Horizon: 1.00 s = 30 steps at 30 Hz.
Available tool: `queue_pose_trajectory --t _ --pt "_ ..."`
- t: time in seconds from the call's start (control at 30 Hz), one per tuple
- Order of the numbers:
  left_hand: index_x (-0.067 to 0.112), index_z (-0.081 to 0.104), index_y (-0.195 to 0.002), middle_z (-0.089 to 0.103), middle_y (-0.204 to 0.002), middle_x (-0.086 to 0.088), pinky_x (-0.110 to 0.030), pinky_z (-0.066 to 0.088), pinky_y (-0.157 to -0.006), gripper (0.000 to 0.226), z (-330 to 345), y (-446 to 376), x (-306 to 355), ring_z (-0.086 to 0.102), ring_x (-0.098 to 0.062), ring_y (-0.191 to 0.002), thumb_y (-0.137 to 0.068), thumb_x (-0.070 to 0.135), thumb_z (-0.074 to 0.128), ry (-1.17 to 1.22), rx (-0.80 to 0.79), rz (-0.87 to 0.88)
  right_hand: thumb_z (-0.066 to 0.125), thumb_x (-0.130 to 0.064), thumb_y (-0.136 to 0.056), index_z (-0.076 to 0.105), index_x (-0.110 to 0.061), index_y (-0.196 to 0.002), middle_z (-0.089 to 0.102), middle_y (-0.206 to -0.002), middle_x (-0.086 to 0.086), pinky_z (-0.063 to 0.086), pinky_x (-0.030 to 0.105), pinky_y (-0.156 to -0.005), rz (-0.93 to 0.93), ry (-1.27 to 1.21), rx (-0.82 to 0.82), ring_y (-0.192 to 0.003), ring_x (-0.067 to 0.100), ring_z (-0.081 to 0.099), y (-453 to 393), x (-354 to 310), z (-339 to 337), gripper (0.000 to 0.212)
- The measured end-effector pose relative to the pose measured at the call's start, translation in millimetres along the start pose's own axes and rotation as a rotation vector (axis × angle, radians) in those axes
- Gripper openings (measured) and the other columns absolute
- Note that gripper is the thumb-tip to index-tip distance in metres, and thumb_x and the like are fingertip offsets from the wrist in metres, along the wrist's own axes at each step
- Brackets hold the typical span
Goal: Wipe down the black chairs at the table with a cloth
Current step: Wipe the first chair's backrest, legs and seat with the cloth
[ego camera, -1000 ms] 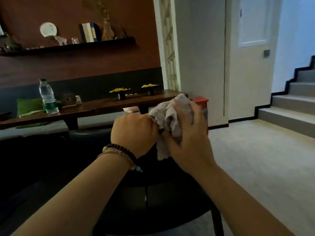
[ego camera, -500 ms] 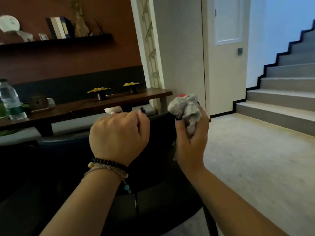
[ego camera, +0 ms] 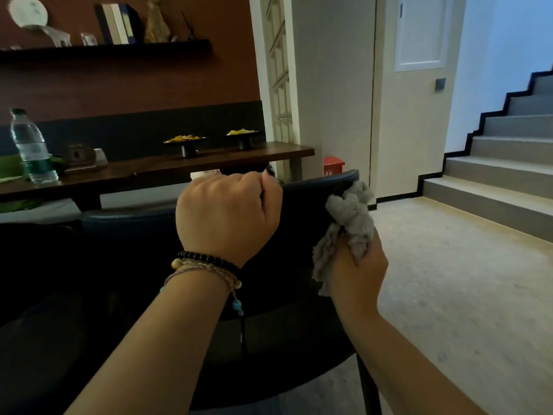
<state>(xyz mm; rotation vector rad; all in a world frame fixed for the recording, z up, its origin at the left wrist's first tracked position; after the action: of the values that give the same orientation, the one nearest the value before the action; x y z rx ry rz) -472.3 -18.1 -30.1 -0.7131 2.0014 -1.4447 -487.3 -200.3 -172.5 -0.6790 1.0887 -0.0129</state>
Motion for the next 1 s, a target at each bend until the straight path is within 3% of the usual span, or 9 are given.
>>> queue_pose_trajectory --t 0.07,0.2,0.3,0.4,0.53,0.6,0.67,0.87,1.0 --pt "0.021 0.041 -0.05 0.032 -0.043 0.008 -0.018 0.016 -0.047 0.048 0.0 -0.1 0.5 0.024 -0.009 -0.037 -0.097 0.025 0.043 -0.011 -0.002 -0.003 0.052 -0.003 -0.097 0.058 -0.012 -0.115 0.062 -0.097 -0.007 0.049 0.017 -0.088 0.02 0.0 -0.004 -0.087 -0.006 0.061 -9.9 -0.1 -5.3 0.02" --pt "0.02 0.042 -0.049 0.034 -0.042 0.007 -0.021 0.017 -0.048 0.049 0.4 0.9 -0.5 0.026 -0.011 -0.036 -0.098 0.026 0.041 -0.038 0.001 0.0 0.051 -0.009 -0.099 0.041 -0.025 -0.138 0.052 -0.14 0.004 0.039 0.018 -0.108 -0.224 -0.048 -0.045 -0.13 0.01 0.049 -20.9 -31.0 7.5 0.043" --pt "0.021 0.042 -0.05 0.033 -0.043 0.008 -0.016 0.015 -0.048 0.049 0.8 0.6 -1.5 0.023 -0.008 -0.037 -0.098 0.027 0.041 -0.025 -0.006 -0.004 0.05 -0.014 -0.098 0.045 -0.018 -0.135 0.055 -0.132 0.003 0.037 0.013 -0.106 -0.227 0.013 -0.005 -0.123 0.011 0.052 -8.5 -12.4 13.0 0.038" --pt "0.021 0.042 -0.05 0.032 -0.043 0.009 -0.013 0.016 -0.049 0.048 0.9 1.7 -0.4 0.021 -0.007 -0.037 -0.098 0.026 0.042 -0.02 -0.013 -0.002 0.048 0.001 -0.098 0.047 -0.029 -0.122 0.054 -0.114 -0.017 0.032 -0.004 -0.091 -0.072 0.015 -0.052 -0.105 -0.016 0.052 20.2 33.5 2.4 0.039" --pt "0.02 0.042 -0.05 0.033 -0.044 0.008 -0.013 0.016 -0.049 0.048 0.1 2.2 0.4 0.023 -0.008 -0.038 -0.098 0.025 0.044 -0.027 0.005 0.004 0.047 -0.001 -0.098 0.043 -0.043 -0.121 0.054 -0.123 -0.023 0.035 0.001 -0.096 0.0 0.048 -0.199 -0.108 -0.022 0.048 37.0 52.0 -5.4 0.049" --pt "0.019 0.044 -0.051 0.036 -0.044 0.007 -0.013 0.017 -0.049 0.048 0.1 2.3 -0.5 0.026 -0.009 -0.038 -0.098 0.025 0.045 -0.024 0.016 0.009 0.048 -0.01 -0.1 0.05 -0.04 -0.117 0.06 -0.113 -0.022 0.047 0.018 -0.098 -0.023 -0.03 -0.15 -0.107 -0.011 0.057 14.2 33.0 -10.1 0.035" --pt "0.019 0.046 -0.051 0.038 -0.044 0.006 -0.012 0.018 -0.05 0.048 -0.6 2.2 -0.3 0.028 -0.011 -0.037 -0.098 0.024 0.045 -0.028 0.031 0.015 0.049 -0.018 -0.099 0.052 -0.019 -0.13 0.061 -0.125 0.002 0.045 0.038 -0.106 -0.156 -0.078 -0.085 -0.121 0.011 0.056 -12.3 -6.3 -11.1 0.031" --pt "0.019 0.046 -0.051 0.037 -0.044 0.006 -0.019 0.017 -0.046 0.047 0.4 4.5 1.7 0.03 -0.012 -0.038 -0.098 0.024 0.044 -0.053 0.037 0.013 0.052 -0.015 -0.097 0.041 0.004 -0.14 0.041 -0.146 0.022 0.031 0.033 -0.116 -0.527 0.19 -0.187 -0.14 0.031 0.036 -12.2 -50.8 20.5 0.048" --pt "0.019 0.047 -0.052 0.036 -0.045 0.007 -0.022 0.018 -0.046 0.047 1.7 4.5 2.0 0.03 -0.011 -0.038 -0.098 0.026 0.043 -0.081 0.025 0.013 0.06 -0.003 -0.09 0.035 -0.007 -0.143 0.033 -0.147 0.025 0.029 0.032 -0.117 -0.683 0.355 -0.331 -0.139 0.04 0.033 20.1 -20.8 8.4 0.058"
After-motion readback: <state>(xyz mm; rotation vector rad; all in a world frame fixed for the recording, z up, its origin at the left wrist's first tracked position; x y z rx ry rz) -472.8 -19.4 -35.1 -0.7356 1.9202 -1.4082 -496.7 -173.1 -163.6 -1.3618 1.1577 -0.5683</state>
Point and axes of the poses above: each hand's wrist, its own y-axis away from the middle knuckle, its own z-axis out of the palm, x = y × z, the point moved 7 cm from there along -y, towards the middle knuckle
